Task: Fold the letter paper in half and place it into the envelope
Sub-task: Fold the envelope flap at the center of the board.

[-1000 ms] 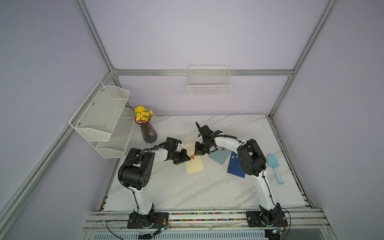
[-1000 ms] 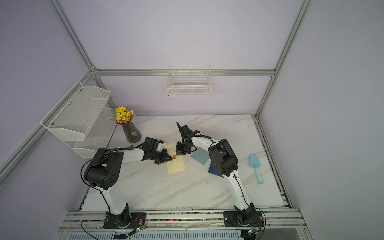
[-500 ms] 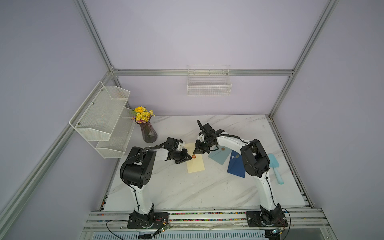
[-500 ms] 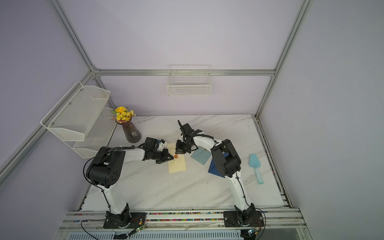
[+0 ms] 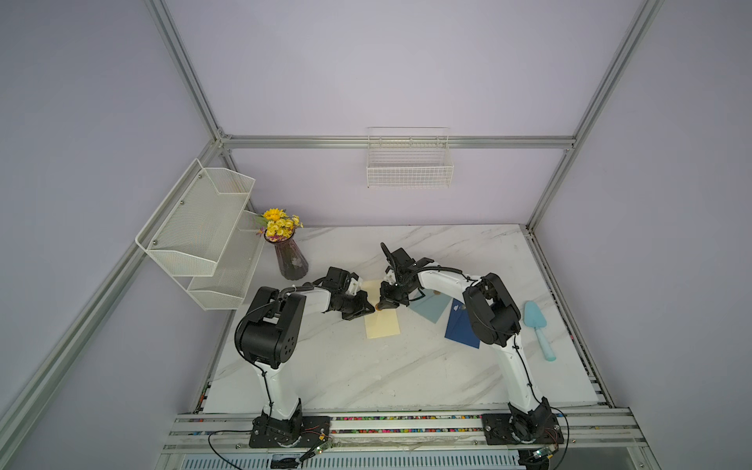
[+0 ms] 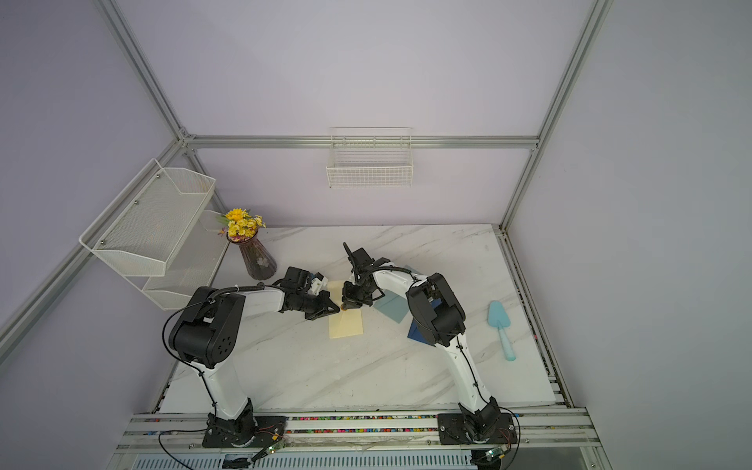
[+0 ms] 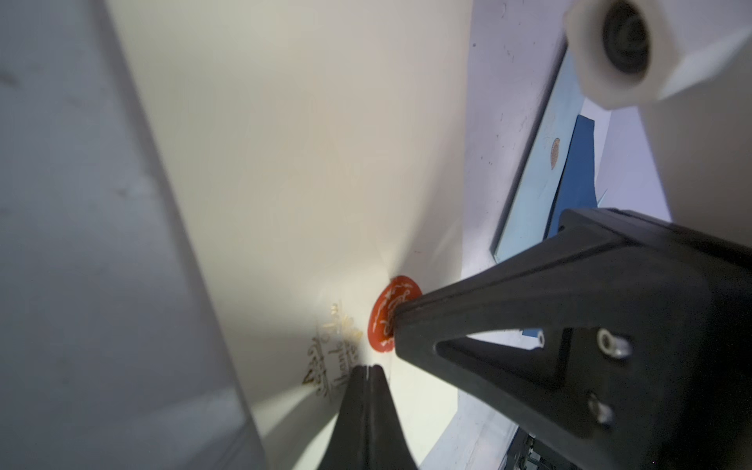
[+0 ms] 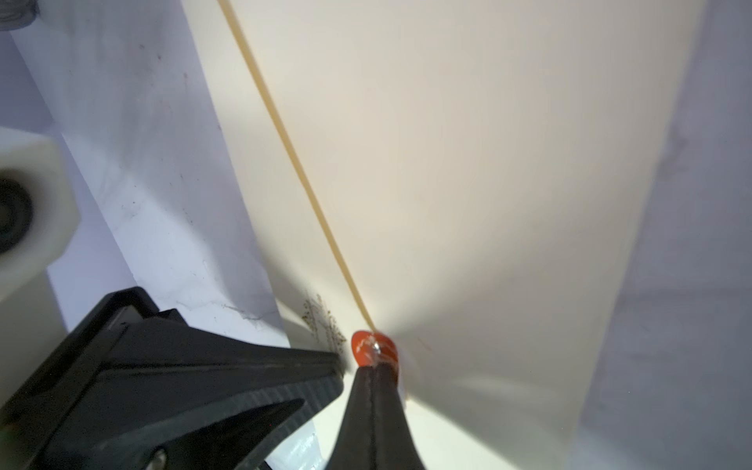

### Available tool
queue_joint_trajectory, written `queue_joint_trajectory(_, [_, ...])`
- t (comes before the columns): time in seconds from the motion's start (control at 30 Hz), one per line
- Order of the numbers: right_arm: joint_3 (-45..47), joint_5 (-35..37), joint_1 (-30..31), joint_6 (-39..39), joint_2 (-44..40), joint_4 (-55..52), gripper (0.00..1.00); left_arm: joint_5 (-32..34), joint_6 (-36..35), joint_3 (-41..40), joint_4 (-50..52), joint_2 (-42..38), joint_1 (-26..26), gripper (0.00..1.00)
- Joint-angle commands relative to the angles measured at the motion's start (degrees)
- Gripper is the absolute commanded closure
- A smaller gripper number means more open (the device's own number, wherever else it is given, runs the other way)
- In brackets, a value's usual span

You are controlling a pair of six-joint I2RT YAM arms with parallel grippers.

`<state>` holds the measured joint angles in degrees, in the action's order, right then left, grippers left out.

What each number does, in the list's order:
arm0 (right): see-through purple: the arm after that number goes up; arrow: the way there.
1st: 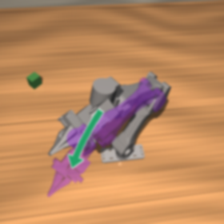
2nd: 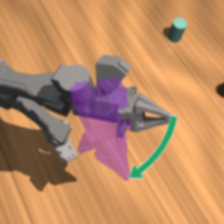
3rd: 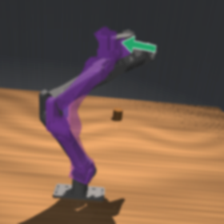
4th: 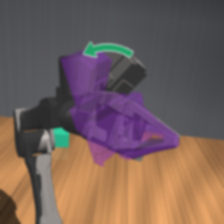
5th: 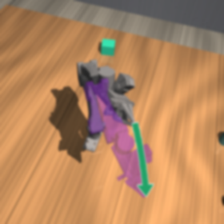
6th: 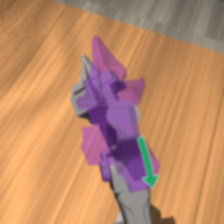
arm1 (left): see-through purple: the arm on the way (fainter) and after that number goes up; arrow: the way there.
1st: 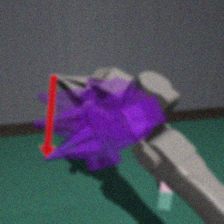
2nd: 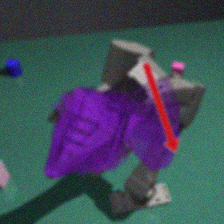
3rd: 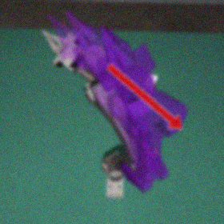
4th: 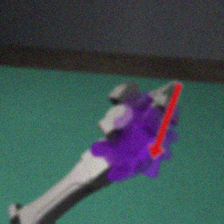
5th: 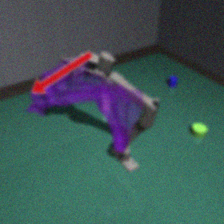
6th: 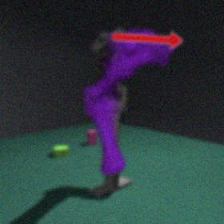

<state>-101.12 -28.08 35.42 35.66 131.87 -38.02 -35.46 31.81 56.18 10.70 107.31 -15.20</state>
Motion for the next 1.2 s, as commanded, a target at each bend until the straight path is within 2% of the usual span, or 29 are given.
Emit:
queue_joint_trajectory(0.0, [0.1,9.5,0.3,-2.4,-0.6,-5.6,1.00,7.3,-2.0,0.1,8.2,0.7,0.1,1.00])
queue_joint_trajectory(0.27, [-1.0,16.7,0.3,-2.9,0.6,-9.4,1.00,9.9,-3.3,3.1,13.0,-0.8,-0.6,1.00])
queue_joint_trajectory(0.57, [1.1,13.1,0.3,-3.9,0.4,-7.9,1.00,11.4,-3.5,9.0,15.8,0.5,-3.5,1.00])
queue_joint_trajectory(0.87, [3.1,9.9,0.1,-2.4,-0.4,-6.1,1.00,10.8,-2.6,15.8,15.8,6.1,-6.6,1.00])
queue_joint_trajectory(1.17, [7.0,10.0,-1.8,-1.4,-3.4,-5.6,1.00,12.2,-3.4,14.3,15.6,7.2,-6.2,1.00])
